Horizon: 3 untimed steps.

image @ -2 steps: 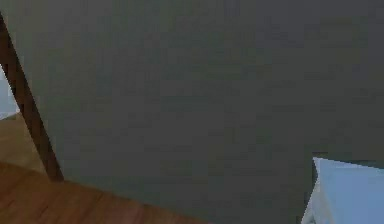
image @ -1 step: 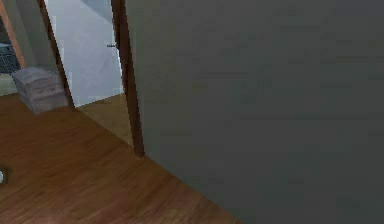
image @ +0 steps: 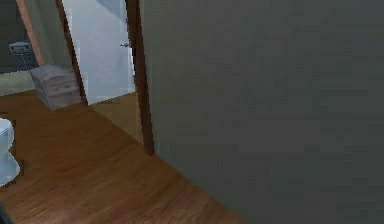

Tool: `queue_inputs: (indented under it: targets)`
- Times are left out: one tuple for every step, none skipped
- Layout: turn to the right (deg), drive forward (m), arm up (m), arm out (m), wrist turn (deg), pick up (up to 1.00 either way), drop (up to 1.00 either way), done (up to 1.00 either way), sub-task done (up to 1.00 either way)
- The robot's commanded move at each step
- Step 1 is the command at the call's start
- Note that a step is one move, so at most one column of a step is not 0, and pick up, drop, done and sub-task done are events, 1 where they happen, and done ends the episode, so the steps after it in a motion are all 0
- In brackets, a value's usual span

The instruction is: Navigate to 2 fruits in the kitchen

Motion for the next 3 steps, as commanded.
queue_inputs:
  targets:
    - [0.0,0.40,0.00,0.00,0.0,0.00,0.00,0.00,0.00]
    - [-33.0,0.00,0.00,0.00,0.0,0.00,0.00,0.00,0.00]
    - [0.0,1.00,0.00,0.00,0.0,0.00,0.00,0.00,0.00]
